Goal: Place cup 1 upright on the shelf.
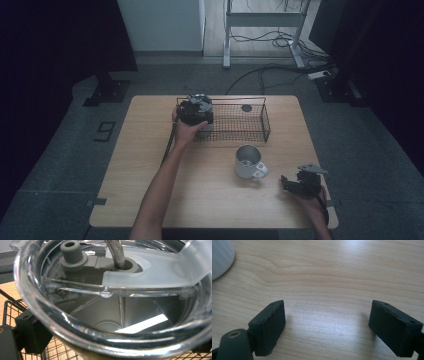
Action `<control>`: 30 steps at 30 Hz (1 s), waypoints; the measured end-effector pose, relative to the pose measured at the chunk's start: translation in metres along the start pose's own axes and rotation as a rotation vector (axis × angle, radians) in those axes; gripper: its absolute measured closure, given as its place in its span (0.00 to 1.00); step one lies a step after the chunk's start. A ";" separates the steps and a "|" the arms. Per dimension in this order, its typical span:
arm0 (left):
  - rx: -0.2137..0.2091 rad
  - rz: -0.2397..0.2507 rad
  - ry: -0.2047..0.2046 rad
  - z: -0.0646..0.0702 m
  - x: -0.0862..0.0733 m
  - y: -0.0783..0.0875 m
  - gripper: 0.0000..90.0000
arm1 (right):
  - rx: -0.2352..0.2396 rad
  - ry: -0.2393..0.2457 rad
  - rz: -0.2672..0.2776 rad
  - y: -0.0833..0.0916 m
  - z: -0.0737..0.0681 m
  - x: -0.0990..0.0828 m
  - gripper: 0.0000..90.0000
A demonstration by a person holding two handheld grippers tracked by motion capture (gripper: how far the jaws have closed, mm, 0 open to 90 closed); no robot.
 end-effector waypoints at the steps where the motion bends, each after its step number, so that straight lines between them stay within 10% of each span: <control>1: 0.003 0.000 0.000 0.000 0.000 0.000 0.04 | 0.000 0.000 0.000 0.000 0.000 0.000 0.15; 30: -0.026 0.042 -0.049 0.004 -0.007 0.044 0.00 | -0.001 -0.001 -0.001 0.000 0.000 0.000 0.15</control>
Point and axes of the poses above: each handheld gripper's, and its own axes: y roughly backward along the jaws, x roughly out of its top, z roughly to its right, the point moved 4 cm from there along -y, roughly forward along the jaws, and after that the axes turned 11 degrees about -x, right-handed, at the moved point
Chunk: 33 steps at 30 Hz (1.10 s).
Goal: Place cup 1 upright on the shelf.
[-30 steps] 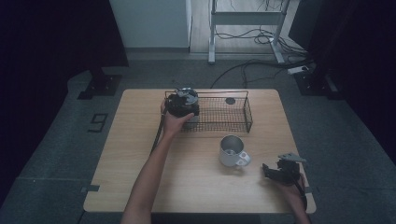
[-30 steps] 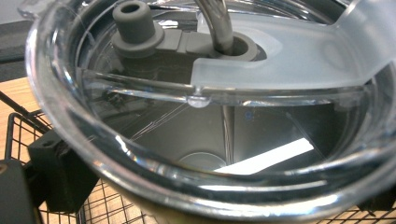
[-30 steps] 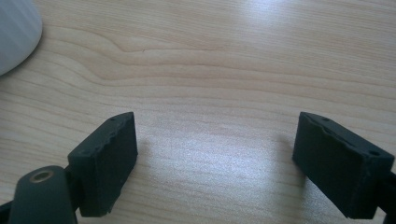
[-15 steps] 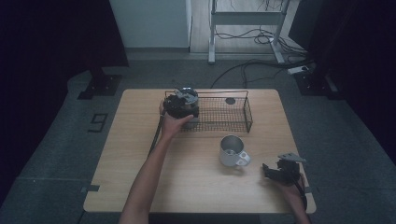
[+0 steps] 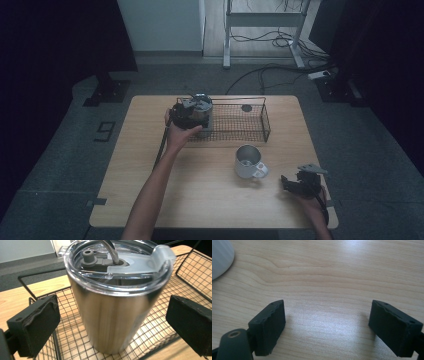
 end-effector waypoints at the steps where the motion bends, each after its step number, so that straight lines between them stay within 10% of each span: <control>1: -0.001 0.005 -0.002 0.001 -0.001 0.003 0.00 | 0.000 0.000 0.000 0.000 0.000 0.000 0.15; 19: -0.067 0.047 -0.027 0.013 -0.036 0.060 0.04 | -0.021 -0.016 -0.003 0.000 0.002 0.000 0.15; 33: -0.098 0.021 -0.042 0.023 -0.093 0.096 0.07 | -0.027 -0.023 -0.006 0.000 0.002 0.000 0.15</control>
Point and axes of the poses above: each handheld gripper's, and its own axes: y roughly backward along the jaws, x roughly out of its top, z roughly to its right, the point moved 4 cm from there along -y, roughly forward along the jaws, and after that the axes turned 11 degrees about -x, right-handed, at the moved point
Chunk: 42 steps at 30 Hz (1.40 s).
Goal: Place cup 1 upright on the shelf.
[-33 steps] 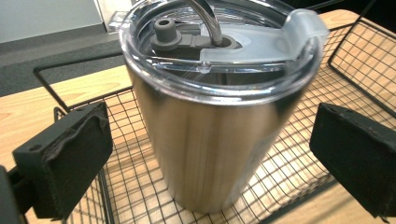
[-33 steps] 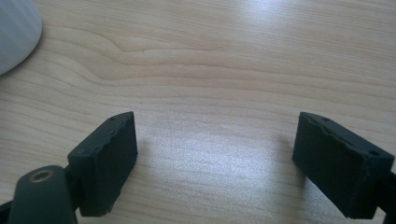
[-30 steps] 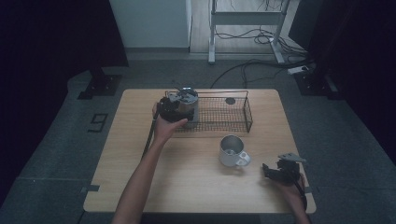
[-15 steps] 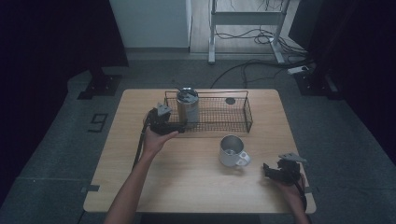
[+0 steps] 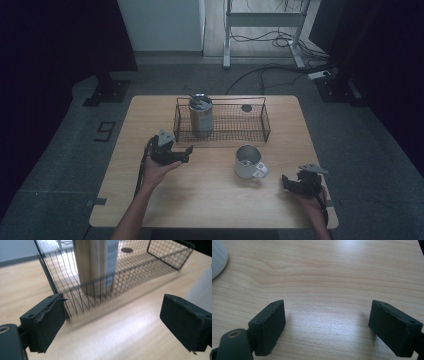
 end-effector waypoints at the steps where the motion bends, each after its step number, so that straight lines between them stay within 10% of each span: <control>1: -0.004 -0.007 0.003 0.001 -0.007 0.002 0.07 | 0.000 0.000 0.000 0.000 0.000 0.000 0.15; 16: -0.028 -0.143 0.067 0.003 -0.073 0.003 0.10 | -0.002 -0.003 -0.001 0.000 0.000 0.000 0.15; 42: -0.026 -0.198 0.081 0.009 -0.096 -0.008 0.12 | 0.014 -0.013 0.014 0.001 0.001 0.001 0.18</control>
Point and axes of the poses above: each handheld gripper's, and its own axes: y roughly backward along the jaws, x roughly out of its top, z roughly to its right, the point moved 4 cm from there along -y, roughly forward along the jaws, and after that the axes turned 11 degrees about -x, right-handed, at the moved point
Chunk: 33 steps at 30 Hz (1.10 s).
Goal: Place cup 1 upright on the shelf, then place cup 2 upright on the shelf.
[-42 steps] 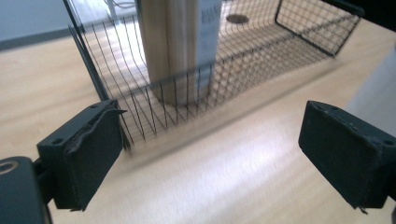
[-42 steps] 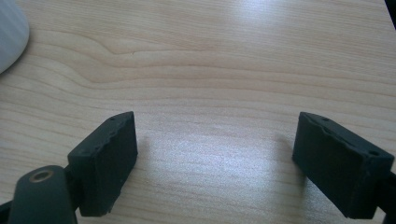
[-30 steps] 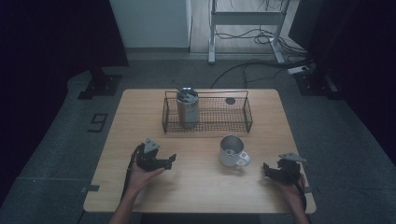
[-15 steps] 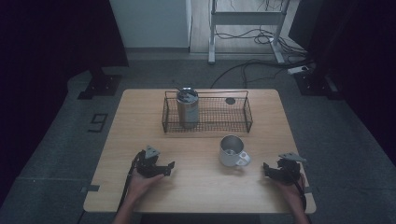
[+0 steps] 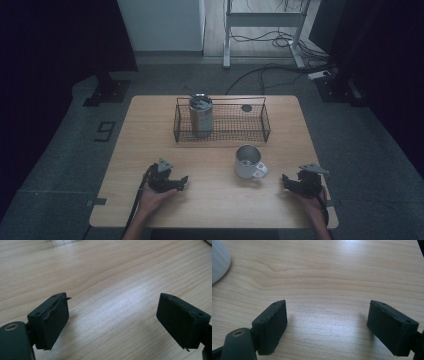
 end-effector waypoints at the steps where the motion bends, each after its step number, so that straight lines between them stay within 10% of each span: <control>1: 0.000 -0.004 -0.001 0.001 -0.001 -0.001 0.12 | 0.002 -0.005 0.004 0.000 0.001 0.000 0.19; 16: 0.000 0.023 0.012 -0.001 0.002 0.007 0.12 | 0.100 -0.019 0.191 0.046 -0.017 0.048 0.20; 33: -0.012 0.028 0.008 0.003 0.004 0.007 0.12 | 0.201 0.002 0.250 0.066 -0.049 0.075 0.20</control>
Point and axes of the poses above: each handheld gripper's, and its own axes: y roughly backward along the jaws, x roughly out of its top, z roughly to its right, the point moved 4 cm from there along -y, roughly forward along the jaws, and after that the axes turned 11 degrees about -x, right-handed, at the moved point
